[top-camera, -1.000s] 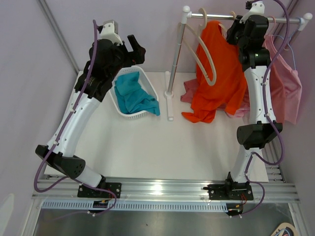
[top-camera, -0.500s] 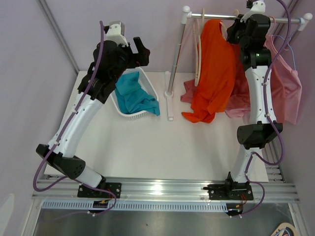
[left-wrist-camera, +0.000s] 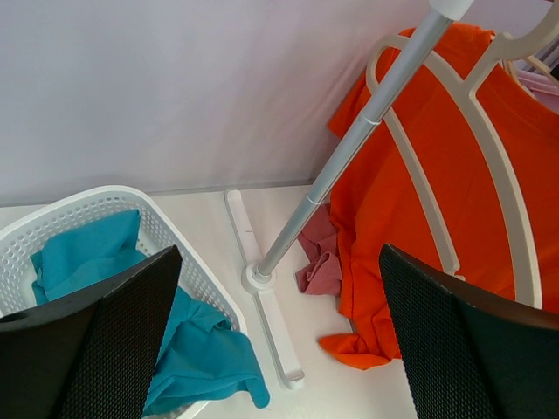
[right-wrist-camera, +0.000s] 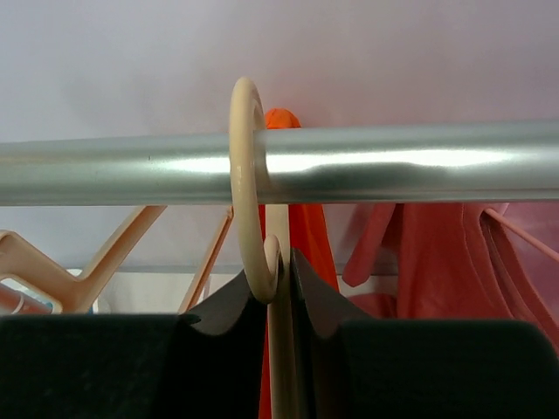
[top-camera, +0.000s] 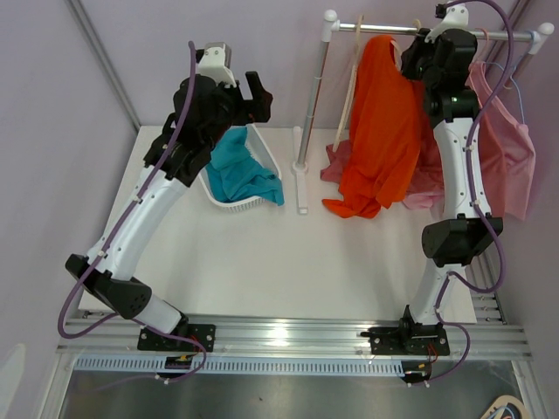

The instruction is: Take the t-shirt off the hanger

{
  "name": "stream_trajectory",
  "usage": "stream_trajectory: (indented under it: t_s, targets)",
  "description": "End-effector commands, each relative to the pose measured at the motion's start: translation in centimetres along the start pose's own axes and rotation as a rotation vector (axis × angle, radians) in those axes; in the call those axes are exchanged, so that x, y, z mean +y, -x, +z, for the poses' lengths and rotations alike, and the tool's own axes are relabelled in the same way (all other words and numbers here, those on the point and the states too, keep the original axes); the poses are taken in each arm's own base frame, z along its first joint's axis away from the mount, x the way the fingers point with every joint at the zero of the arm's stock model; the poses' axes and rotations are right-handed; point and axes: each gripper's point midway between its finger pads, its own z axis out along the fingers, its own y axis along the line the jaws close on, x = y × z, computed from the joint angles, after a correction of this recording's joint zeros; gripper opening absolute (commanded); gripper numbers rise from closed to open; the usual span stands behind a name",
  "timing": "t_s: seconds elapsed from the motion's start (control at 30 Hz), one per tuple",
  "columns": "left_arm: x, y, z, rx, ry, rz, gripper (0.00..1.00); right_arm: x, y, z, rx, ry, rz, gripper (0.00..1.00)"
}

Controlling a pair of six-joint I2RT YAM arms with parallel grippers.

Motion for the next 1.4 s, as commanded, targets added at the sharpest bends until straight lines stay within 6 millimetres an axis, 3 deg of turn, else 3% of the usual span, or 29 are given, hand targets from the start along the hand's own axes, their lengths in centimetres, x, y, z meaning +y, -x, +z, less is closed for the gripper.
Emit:
stream_trajectory:
  t_s: [0.0,0.33,0.4,0.57,0.77,0.83,0.97,1.1,1.23,1.37]
  targets:
    - [-0.5,2.2,-1.2,-0.072,-0.014,0.014,1.0,0.4,3.4,-1.4,-0.1,0.019,-0.015,0.18]
    - [-0.9,2.0,-1.1,-0.076,-0.022,0.039,0.99,0.8,3.4,-0.1,-0.151,0.036,-0.041,0.18]
    - [-0.9,1.9,-1.0,-0.075,-0.024,0.044,1.0,0.9,3.4,0.3,-0.15,0.035,-0.04,0.0]
    - [-1.1,1.8,-1.0,-0.072,-0.03,0.048,1.0,1.2,2.9,0.3,-0.146,0.044,-0.051,0.0]
    - [-2.2,2.3,-2.1,-0.094,-0.058,0.091,1.0,2.4,6.7,-3.9,-0.185,0.037,-0.048,0.0]
    - [-3.5,3.0,-2.8,-0.129,-0.088,0.107,1.0,2.7,8.1,-5.9,-0.211,0.017,-0.065,0.0]
    - [-5.4,3.8,-4.5,-0.18,-0.119,0.189,1.0,2.8,9.2,-8.9,-0.232,-0.021,-0.079,0.0]
    - [-7.5,4.0,-6.5,-0.22,-0.172,0.243,1.0,2.6,8.7,-11.1,-0.211,-0.03,-0.061,0.0]
    - [-7.9,3.3,-7.2,-0.211,-0.191,0.252,0.99,2.0,5.9,-11.4,-0.139,-0.065,-0.044,0.0]
    - [-7.9,2.9,-7.7,-0.198,-0.194,0.251,0.99,1.7,4.9,-10.8,-0.106,-0.083,-0.048,0.0]
